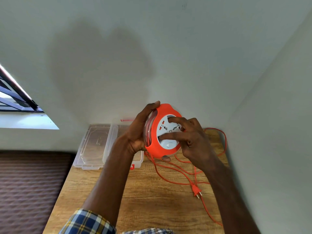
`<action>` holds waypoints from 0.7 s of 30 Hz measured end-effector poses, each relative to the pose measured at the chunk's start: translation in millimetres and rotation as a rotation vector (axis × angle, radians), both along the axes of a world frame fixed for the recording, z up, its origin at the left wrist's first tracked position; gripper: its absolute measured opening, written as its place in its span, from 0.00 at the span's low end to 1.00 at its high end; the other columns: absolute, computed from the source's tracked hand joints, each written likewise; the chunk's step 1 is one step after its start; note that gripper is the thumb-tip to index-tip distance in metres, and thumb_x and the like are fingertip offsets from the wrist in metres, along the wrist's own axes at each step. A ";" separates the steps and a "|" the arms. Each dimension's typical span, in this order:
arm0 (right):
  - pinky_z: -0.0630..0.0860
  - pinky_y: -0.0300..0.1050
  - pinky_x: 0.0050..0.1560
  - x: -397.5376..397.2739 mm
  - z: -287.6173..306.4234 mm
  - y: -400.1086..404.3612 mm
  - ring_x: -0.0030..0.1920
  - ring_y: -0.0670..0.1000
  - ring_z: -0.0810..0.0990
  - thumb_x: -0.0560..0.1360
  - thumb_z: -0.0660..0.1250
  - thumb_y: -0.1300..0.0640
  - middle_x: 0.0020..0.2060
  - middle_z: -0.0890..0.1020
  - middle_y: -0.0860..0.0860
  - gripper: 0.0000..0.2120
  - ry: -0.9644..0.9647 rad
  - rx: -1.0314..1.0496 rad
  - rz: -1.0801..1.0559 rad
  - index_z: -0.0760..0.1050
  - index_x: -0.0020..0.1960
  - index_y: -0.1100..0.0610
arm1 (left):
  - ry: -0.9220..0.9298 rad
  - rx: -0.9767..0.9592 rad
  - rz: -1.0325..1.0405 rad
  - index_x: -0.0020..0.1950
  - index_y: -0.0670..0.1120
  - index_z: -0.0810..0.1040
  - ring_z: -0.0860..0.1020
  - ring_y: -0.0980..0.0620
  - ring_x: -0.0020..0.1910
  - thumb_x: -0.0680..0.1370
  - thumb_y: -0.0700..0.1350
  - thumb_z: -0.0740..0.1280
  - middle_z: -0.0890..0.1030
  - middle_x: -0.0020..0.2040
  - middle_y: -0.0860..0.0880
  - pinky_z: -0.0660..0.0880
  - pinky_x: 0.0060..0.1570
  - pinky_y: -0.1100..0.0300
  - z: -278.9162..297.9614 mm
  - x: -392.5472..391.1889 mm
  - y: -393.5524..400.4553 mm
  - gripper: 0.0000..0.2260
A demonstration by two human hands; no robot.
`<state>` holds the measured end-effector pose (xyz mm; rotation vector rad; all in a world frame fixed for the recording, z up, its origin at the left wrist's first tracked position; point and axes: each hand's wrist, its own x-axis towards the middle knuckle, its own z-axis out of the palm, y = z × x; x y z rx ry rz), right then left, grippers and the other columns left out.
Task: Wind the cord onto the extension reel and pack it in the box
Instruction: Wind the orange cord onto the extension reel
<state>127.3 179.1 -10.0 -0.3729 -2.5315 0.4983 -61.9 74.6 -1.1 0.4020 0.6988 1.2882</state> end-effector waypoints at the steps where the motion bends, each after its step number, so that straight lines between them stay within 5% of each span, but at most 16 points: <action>1: 0.75 0.40 0.48 -0.5 -0.1 -0.6 0.60 0.45 0.67 0.71 0.72 0.73 0.72 0.73 0.40 0.34 0.007 0.009 -0.008 0.81 0.61 0.35 | 0.009 -0.006 0.024 0.65 0.46 0.84 0.84 0.43 0.55 0.82 0.67 0.61 0.86 0.58 0.43 0.81 0.58 0.45 -0.5 -0.3 0.1 0.27; 4: 0.69 0.35 0.48 -3.3 0.8 -5.4 0.58 0.48 0.68 0.72 0.71 0.70 0.70 0.75 0.43 0.30 0.052 0.021 0.005 0.83 0.60 0.37 | 0.011 0.006 0.053 0.64 0.46 0.85 0.85 0.43 0.54 0.84 0.66 0.59 0.87 0.57 0.43 0.82 0.56 0.46 1.8 -0.7 -1.5 0.27; 8: 0.80 0.49 0.45 -4.7 3.9 -9.0 0.58 0.51 0.74 0.73 0.74 0.64 0.62 0.77 0.43 0.29 0.074 0.000 -0.055 0.80 0.62 0.33 | 0.034 0.023 0.059 0.67 0.45 0.83 0.84 0.41 0.56 0.81 0.65 0.64 0.85 0.60 0.41 0.81 0.59 0.45 7.1 -1.6 -2.5 0.27; 11: 0.78 0.42 0.39 -12.6 8.7 -28.4 0.44 0.41 0.78 0.70 0.74 0.35 0.42 0.78 0.37 0.26 0.113 -0.151 -0.294 0.75 0.67 0.34 | 0.046 0.040 0.081 0.68 0.44 0.82 0.83 0.39 0.60 0.81 0.64 0.66 0.84 0.63 0.40 0.79 0.63 0.44 11.3 1.7 -0.8 0.27; 14: 0.76 0.40 0.34 -21.4 9.1 -40.8 0.32 0.41 0.79 0.69 0.68 0.25 0.28 0.77 0.38 0.30 0.239 -0.247 -0.456 0.77 0.64 0.42 | 0.016 0.036 0.107 0.69 0.43 0.81 0.82 0.39 0.60 0.81 0.64 0.66 0.84 0.62 0.40 0.77 0.65 0.43 12.1 6.5 0.3 0.27; 18: 0.75 0.39 0.36 -19.6 9.4 -33.6 0.38 0.42 0.79 0.71 0.68 0.27 0.35 0.80 0.39 0.29 0.179 -0.174 -0.435 0.79 0.64 0.43 | 0.011 0.041 0.130 0.68 0.44 0.82 0.82 0.39 0.59 0.82 0.64 0.63 0.84 0.62 0.40 0.79 0.63 0.43 10.0 6.3 -2.0 0.27; 21: 0.74 0.36 0.43 -15.6 8.2 -24.6 0.53 0.46 0.77 0.74 0.69 0.35 0.52 0.80 0.45 0.24 0.175 -0.152 -0.327 0.78 0.65 0.47 | 0.020 0.035 0.115 0.67 0.45 0.83 0.84 0.40 0.57 0.81 0.65 0.63 0.85 0.62 0.41 0.81 0.60 0.44 11.8 4.9 -3.4 0.27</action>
